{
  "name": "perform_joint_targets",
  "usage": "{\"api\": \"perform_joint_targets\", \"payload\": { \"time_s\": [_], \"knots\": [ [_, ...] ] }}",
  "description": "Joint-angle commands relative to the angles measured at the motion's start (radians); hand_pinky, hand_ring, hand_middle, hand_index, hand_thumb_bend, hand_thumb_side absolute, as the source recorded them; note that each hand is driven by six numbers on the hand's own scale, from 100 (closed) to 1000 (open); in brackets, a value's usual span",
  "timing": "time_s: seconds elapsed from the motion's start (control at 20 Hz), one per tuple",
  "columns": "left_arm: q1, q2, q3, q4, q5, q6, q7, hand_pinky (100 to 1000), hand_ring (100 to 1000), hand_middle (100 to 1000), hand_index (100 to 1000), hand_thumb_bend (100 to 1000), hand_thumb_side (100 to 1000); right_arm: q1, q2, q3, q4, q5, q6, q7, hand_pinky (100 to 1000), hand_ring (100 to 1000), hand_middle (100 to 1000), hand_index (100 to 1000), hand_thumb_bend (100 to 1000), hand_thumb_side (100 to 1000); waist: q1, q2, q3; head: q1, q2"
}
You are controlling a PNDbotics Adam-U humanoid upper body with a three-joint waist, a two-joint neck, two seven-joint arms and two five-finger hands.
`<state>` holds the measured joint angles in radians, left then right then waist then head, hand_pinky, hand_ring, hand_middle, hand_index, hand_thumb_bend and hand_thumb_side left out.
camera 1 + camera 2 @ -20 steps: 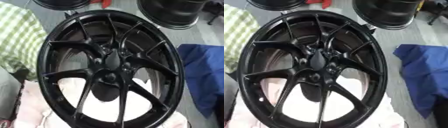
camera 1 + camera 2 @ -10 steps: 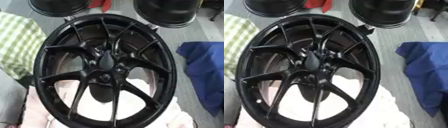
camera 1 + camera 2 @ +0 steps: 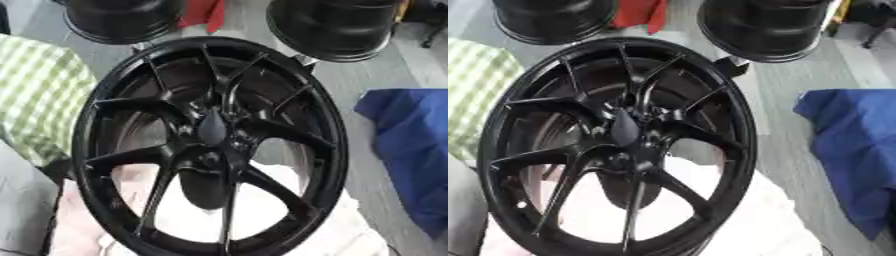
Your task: Pull the pin out of the wheel hub.
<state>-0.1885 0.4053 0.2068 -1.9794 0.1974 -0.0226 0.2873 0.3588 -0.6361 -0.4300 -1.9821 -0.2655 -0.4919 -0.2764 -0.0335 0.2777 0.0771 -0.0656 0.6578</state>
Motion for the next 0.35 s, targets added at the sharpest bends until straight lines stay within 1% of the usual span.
{"api": "perform_joint_targets", "payload": {
  "time_s": [0.05, 0.15, 0.2, 0.25, 0.35],
  "knots": [
    [-0.017, 0.024, -0.002, -0.021, 0.012, -0.008, -0.005, 895, 680, 556, 791, 202, 510, -0.034, -0.04, 0.079, -0.018, 0.044, -0.155, 0.069, 761, 763, 686, 783, 271, 295, 0.0, -0.017, 0.003, -0.013, -0.01],
    [-0.024, 0.022, -0.007, -0.021, 0.02, -0.016, -0.007, 894, 680, 557, 792, 206, 509, -0.065, -0.033, 0.145, -0.018, 0.069, -0.226, 0.112, 762, 768, 697, 789, 252, 324, -0.003, -0.016, 0.005, -0.021, -0.015],
    [-0.028, 0.021, -0.011, -0.021, 0.023, -0.02, -0.01, 894, 681, 558, 793, 208, 510, -0.079, -0.026, 0.176, -0.018, 0.078, -0.248, 0.132, 763, 771, 706, 795, 255, 347, -0.004, -0.015, 0.006, -0.025, -0.018],
    [-0.032, 0.019, -0.016, -0.021, 0.026, -0.024, -0.016, 894, 681, 559, 793, 209, 510, -0.097, -0.014, 0.212, -0.018, 0.086, -0.261, 0.157, 765, 776, 715, 801, 262, 363, -0.006, -0.014, 0.007, -0.03, -0.022],
    [-0.039, 0.015, -0.023, -0.021, 0.028, -0.03, -0.026, 894, 682, 562, 795, 213, 510, -0.125, 0.015, 0.275, -0.018, 0.099, -0.255, 0.212, 767, 784, 736, 814, 276, 397, -0.009, -0.012, 0.01, -0.04, -0.031]
  ]
}}
